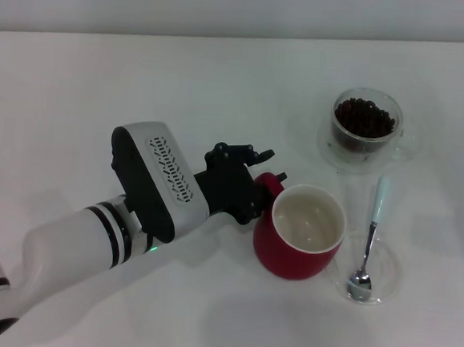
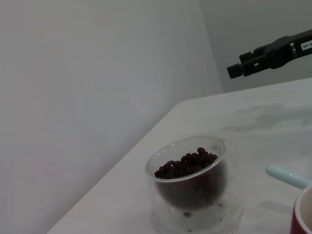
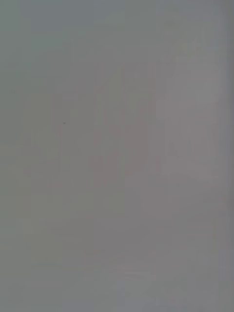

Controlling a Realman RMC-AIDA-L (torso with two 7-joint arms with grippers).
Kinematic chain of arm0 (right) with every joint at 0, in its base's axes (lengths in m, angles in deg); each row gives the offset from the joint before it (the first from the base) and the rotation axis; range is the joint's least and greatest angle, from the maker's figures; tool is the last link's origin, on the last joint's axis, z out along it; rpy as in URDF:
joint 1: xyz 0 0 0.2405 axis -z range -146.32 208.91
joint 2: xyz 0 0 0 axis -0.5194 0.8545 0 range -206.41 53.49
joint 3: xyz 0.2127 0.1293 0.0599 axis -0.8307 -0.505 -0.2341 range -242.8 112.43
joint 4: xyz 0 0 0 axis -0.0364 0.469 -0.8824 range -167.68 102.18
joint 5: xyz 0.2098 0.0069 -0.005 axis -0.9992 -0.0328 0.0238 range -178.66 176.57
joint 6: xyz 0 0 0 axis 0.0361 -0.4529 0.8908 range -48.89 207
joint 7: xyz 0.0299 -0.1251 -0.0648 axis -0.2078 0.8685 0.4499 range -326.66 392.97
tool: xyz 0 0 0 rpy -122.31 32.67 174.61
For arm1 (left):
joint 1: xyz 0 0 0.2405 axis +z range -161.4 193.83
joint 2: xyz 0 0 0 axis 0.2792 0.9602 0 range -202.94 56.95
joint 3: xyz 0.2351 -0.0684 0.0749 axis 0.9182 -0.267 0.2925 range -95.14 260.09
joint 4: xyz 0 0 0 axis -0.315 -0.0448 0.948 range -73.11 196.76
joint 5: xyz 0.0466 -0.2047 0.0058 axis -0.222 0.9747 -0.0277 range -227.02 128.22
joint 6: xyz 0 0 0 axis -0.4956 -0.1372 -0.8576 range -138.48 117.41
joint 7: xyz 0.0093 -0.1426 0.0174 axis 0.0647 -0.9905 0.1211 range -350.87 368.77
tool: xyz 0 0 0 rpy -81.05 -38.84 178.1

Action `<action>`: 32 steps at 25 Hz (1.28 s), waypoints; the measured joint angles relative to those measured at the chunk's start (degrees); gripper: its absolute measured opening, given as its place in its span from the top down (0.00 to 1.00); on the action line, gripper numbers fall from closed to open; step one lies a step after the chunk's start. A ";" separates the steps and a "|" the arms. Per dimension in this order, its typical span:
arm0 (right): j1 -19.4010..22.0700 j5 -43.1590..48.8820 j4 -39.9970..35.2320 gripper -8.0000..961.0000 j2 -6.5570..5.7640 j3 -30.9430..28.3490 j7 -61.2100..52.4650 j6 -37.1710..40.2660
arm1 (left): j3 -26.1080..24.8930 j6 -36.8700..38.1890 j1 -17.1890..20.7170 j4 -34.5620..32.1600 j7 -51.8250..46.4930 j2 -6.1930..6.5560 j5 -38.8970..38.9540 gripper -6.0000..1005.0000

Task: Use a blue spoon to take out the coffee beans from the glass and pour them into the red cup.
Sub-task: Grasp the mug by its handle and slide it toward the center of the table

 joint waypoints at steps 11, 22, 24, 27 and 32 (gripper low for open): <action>-0.05 0.00 -0.22 0.10 -0.04 0.00 0.34 -0.03 | -0.13 1.22 3.92 -0.02 4.61 -0.04 0.09 0.65; 0.00 0.00 -0.26 0.10 -0.09 0.00 0.40 0.00 | -0.09 8.65 10.04 -0.01 9.26 0.22 0.00 0.61; 0.02 0.00 -0.30 0.10 -0.09 0.00 0.41 0.04 | -0.09 10.10 11.30 0.21 9.27 0.29 0.02 0.61; 0.18 0.00 -0.67 0.10 -0.09 0.00 0.21 0.06 | -0.13 12.42 13.29 0.53 9.26 0.36 0.31 0.61; 0.79 0.00 -0.79 0.10 -0.09 0.14 -0.08 0.03 | -0.76 17.04 17.02 2.02 8.53 0.62 1.16 0.61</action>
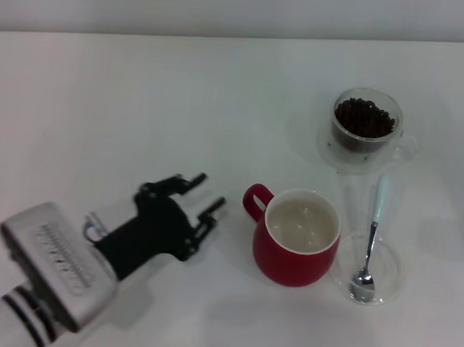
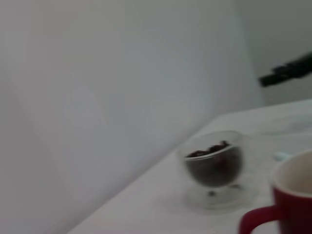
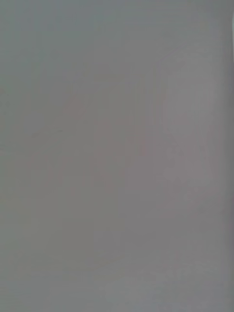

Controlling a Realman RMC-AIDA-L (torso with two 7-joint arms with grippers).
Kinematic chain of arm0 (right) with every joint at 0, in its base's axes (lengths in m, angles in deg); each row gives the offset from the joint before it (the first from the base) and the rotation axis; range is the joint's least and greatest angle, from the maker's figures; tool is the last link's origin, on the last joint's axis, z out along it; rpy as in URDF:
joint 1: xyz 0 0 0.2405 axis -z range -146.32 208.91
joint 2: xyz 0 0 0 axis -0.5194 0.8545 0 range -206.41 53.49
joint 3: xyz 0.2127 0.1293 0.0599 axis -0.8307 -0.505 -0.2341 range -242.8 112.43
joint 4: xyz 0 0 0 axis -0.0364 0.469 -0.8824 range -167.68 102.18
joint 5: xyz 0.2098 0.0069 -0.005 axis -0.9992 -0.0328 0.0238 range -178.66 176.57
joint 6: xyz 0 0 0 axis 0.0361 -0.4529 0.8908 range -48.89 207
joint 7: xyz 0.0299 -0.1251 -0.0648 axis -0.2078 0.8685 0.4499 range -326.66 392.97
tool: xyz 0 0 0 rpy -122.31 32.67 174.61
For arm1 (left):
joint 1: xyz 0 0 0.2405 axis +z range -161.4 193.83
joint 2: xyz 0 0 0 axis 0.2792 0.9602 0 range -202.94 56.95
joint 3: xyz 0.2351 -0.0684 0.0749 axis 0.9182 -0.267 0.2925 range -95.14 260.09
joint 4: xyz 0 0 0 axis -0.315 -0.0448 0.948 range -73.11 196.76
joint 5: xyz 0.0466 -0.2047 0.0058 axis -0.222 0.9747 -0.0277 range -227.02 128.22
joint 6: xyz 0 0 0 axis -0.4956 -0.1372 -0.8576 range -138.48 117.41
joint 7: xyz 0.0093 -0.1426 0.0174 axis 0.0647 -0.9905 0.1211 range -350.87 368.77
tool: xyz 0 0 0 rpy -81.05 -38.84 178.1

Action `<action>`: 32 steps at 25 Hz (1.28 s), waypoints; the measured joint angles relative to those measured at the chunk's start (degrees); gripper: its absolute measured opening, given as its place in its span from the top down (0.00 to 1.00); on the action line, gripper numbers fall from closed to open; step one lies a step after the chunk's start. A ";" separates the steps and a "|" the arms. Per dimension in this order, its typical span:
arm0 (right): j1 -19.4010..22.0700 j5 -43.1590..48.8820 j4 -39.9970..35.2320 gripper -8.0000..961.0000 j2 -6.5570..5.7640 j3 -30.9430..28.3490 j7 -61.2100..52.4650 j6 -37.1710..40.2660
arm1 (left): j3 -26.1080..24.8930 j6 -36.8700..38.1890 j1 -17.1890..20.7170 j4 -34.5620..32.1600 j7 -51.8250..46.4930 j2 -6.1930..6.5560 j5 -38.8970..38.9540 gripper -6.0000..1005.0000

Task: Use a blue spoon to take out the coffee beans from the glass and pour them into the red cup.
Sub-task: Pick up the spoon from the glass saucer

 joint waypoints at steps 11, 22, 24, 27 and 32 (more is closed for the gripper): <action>1.71 0.60 -7.33 0.11 -0.43 8.84 -18.53 -0.46 | -6.61 10.92 5.46 6.47 -11.61 0.09 0.84 0.61; 3.05 0.81 -11.59 0.11 -9.14 31.62 -53.53 -1.03 | -6.89 14.34 6.17 8.19 -12.99 0.19 10.31 0.61; 2.98 0.80 -11.59 0.11 -10.73 34.66 -58.17 -2.01 | -6.89 14.37 6.10 8.28 -13.00 0.24 11.71 0.61; 2.71 0.88 -11.33 0.11 -13.03 38.28 -63.55 -4.42 | -6.89 14.38 5.68 8.81 -13.02 0.27 13.39 0.61; 1.68 5.18 -11.46 0.11 -15.19 40.13 -72.83 -9.00 | -8.63 14.41 4.92 10.02 -13.08 0.29 13.82 0.61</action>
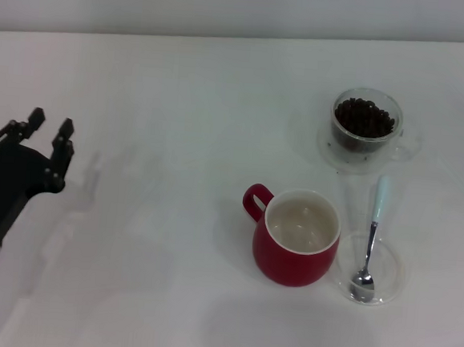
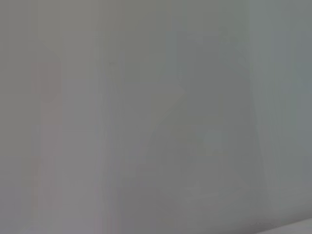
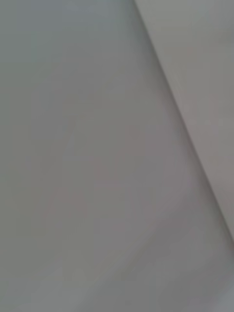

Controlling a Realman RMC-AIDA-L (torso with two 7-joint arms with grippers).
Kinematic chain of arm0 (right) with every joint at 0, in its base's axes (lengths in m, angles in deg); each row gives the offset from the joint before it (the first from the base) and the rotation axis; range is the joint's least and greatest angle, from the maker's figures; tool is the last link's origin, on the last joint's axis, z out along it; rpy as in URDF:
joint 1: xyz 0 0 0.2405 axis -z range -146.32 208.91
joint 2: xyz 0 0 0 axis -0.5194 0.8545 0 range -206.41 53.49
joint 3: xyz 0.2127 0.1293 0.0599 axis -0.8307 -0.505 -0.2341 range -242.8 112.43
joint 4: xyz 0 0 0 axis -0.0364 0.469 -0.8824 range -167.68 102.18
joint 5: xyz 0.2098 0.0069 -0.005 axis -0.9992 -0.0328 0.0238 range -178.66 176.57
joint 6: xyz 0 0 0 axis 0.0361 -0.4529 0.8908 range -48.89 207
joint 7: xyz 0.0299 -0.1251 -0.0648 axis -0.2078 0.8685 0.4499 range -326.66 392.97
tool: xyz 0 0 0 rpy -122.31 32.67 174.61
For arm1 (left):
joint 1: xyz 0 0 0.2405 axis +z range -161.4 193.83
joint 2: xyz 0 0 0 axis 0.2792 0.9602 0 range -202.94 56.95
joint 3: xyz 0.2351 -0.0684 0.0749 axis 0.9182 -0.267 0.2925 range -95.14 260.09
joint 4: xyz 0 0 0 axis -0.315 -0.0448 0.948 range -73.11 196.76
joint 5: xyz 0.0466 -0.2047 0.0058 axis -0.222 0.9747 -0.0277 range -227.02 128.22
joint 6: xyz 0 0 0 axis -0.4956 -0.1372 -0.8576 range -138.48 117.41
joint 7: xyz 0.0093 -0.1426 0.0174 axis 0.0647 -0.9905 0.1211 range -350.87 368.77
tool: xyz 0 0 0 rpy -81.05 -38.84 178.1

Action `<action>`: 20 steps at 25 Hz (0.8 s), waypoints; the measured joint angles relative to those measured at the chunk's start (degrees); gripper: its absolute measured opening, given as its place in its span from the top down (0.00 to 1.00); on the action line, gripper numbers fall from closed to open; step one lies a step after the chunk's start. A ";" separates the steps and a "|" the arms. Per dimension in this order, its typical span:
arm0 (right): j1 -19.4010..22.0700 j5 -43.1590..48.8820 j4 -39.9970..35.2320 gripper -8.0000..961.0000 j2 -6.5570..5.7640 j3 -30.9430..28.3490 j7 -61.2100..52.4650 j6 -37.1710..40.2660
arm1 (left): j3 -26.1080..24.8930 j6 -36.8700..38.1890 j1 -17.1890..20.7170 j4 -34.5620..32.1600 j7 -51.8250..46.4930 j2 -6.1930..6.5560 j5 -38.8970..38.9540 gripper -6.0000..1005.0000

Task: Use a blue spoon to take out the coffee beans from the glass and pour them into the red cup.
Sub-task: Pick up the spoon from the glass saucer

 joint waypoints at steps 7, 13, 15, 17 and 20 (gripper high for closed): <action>-4.55 11.42 -0.08 0.11 -0.73 0.05 -8.74 -6.62 | -2.08 0.62 -1.10 1.77 -0.61 0.16 0.44 0.61; -7.51 16.42 0.00 0.11 1.15 0.57 -11.99 -9.20 | -4.27 3.17 -1.33 4.15 -0.67 0.16 1.06 0.61; -8.24 17.96 -0.02 0.11 1.86 0.59 -12.10 -9.80 | -5.04 3.87 -1.14 4.67 -0.67 0.17 1.16 0.61; -8.64 18.85 -0.06 0.11 2.68 0.70 -12.12 -10.04 | -5.15 4.49 -1.07 5.23 -0.66 0.18 1.18 0.61; -9.08 20.01 -0.30 0.11 4.00 1.17 -12.09 -10.16 | -5.16 5.52 -1.07 6.29 -0.65 0.21 1.21 0.61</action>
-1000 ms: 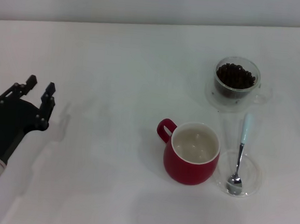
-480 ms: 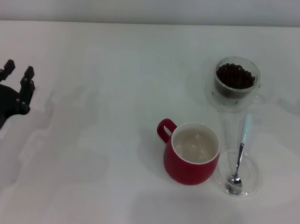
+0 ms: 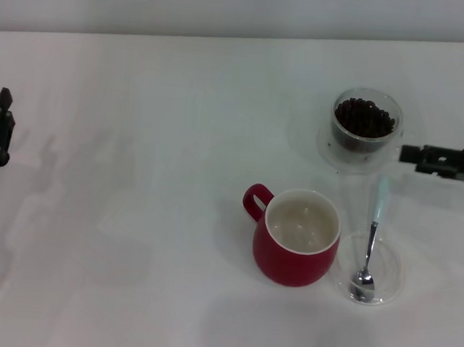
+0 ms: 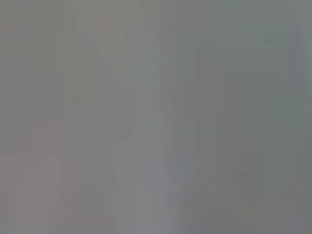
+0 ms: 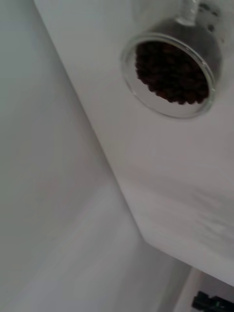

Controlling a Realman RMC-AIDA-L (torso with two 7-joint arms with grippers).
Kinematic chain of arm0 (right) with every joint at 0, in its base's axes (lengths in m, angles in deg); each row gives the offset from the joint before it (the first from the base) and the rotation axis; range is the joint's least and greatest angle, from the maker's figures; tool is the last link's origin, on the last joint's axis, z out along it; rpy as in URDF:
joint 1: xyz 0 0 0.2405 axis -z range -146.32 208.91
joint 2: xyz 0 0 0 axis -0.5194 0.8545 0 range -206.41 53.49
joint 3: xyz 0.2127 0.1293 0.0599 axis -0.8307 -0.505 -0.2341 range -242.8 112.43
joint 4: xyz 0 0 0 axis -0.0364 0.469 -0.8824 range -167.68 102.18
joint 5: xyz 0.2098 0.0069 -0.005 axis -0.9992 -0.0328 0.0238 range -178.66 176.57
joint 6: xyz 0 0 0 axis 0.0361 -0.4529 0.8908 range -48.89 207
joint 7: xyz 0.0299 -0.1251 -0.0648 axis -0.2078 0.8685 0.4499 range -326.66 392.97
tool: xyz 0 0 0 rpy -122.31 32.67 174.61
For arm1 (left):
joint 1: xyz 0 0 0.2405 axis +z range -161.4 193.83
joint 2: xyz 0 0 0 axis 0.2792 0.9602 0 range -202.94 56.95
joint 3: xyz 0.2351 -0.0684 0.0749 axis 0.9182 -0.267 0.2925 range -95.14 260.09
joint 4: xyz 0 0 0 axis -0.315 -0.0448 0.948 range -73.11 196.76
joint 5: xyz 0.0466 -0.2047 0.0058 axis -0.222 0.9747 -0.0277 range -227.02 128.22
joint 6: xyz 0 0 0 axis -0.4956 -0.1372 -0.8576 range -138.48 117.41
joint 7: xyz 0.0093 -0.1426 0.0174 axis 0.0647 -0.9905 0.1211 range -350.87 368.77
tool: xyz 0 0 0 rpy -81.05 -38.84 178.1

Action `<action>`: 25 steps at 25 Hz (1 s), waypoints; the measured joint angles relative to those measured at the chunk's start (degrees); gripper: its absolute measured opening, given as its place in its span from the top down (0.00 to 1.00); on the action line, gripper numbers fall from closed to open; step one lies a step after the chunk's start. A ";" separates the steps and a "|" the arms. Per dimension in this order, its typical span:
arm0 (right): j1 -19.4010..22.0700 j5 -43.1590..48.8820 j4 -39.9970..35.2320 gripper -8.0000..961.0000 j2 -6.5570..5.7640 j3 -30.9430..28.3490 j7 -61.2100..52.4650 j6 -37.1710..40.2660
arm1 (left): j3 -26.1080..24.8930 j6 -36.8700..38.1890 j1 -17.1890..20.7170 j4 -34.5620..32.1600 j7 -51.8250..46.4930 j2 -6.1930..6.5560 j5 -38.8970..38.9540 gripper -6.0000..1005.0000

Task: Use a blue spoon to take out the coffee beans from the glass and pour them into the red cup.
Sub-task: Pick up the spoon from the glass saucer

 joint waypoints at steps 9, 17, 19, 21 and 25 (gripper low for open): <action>0.15 1.34 -0.65 0.11 1.72 0.33 1.09 1.57 | -1.13 2.74 -0.18 1.77 0.13 0.08 0.09 0.61; -0.42 3.22 -0.71 0.11 2.36 0.78 1.36 3.92 | -1.20 2.81 -0.47 2.31 0.38 0.12 0.08 0.61; -0.64 3.30 -0.72 0.11 2.62 1.15 1.40 4.14 | -1.25 2.83 -0.48 2.35 0.43 0.12 0.08 0.61; -0.86 3.34 -0.72 0.11 2.83 1.56 1.45 4.21 | -1.27 2.83 -0.51 2.38 0.47 0.12 0.08 0.61; -1.25 3.37 -0.72 0.11 3.38 2.38 1.73 4.23 | -1.28 2.84 -0.57 2.40 0.51 0.12 0.08 0.61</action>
